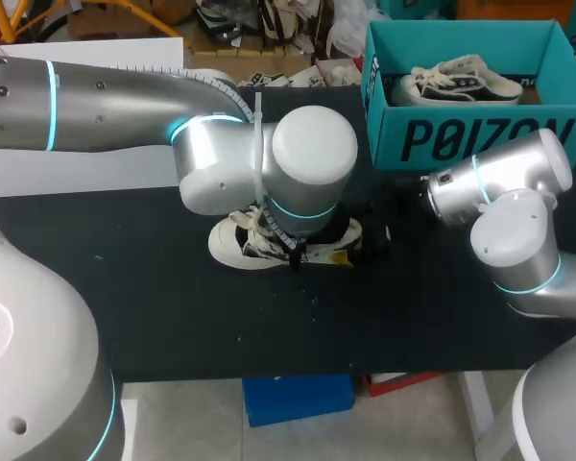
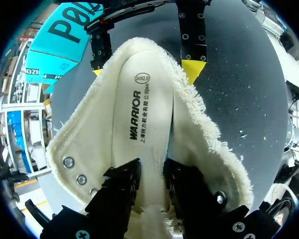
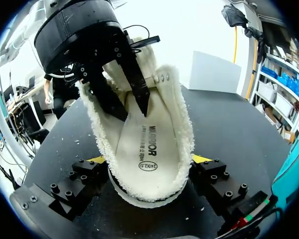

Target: Take the shoe out of the shoebox, open the shoe tongue, remove and reinsert the insole, then place the shoe into the shoebox

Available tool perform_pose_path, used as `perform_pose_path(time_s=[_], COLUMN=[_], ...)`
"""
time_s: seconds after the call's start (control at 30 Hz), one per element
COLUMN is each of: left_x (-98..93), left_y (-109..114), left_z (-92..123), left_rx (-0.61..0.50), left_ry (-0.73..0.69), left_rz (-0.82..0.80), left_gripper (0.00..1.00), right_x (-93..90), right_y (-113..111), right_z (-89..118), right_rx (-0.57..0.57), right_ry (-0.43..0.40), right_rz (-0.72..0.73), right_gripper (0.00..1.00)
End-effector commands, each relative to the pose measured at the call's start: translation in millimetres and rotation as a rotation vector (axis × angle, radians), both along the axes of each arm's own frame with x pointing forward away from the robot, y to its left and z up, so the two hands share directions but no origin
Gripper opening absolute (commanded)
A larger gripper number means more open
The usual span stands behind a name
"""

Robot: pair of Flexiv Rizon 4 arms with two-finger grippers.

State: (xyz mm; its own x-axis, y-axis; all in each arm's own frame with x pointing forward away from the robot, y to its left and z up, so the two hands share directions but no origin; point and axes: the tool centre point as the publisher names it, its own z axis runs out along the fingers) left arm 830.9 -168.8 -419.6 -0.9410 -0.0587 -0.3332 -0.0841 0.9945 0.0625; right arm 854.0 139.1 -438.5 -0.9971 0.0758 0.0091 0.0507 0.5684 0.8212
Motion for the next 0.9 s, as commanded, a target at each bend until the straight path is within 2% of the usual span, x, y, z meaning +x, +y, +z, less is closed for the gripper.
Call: perform_pose_path(time_s=[0.03, 0.33, 0.5, 0.77, 0.83, 0.9], left_x=[-7.7, -8.0, -8.5, -0.7, 2.2, 3.4], left_y=[11.5, 16.4, 17.2, 18.5, 18.1, 17.3], left_z=[-8.6, -4.7, -1.9, 0.4, -0.3, 0.1], left_rx=[0.012, -0.024, -0.038, -0.05, -0.057, -0.068], left_ry=[-0.091, -0.125, -0.136, -0.156, -0.149, -0.132], left_rz=[-0.005, 0.016, 0.021, 0.033, 0.037, 0.036], left_gripper=[0.26, 0.23, 0.16, 0.24, 0.17, 0.0], right_x=[1.9, 1.9, 1.9, 1.9, 1.9, 1.9], right_y=[-2.3, -2.3, -2.3, -2.3, -2.3, -2.3], right_z=[-2.8, -2.8, -2.8, -2.8, -2.8, -2.8], right_rx=[-0.003, -0.003, -0.003, -0.003, -0.003, -0.003], right_ry=[0.003, 0.003, 0.003, 0.003, 0.003, 0.003], right_rz=[-0.002, -0.002, -0.002, -0.002, -0.002, -0.002], right_gripper=[0.0, 0.0, 0.0, 0.0, 0.0, 0.0])
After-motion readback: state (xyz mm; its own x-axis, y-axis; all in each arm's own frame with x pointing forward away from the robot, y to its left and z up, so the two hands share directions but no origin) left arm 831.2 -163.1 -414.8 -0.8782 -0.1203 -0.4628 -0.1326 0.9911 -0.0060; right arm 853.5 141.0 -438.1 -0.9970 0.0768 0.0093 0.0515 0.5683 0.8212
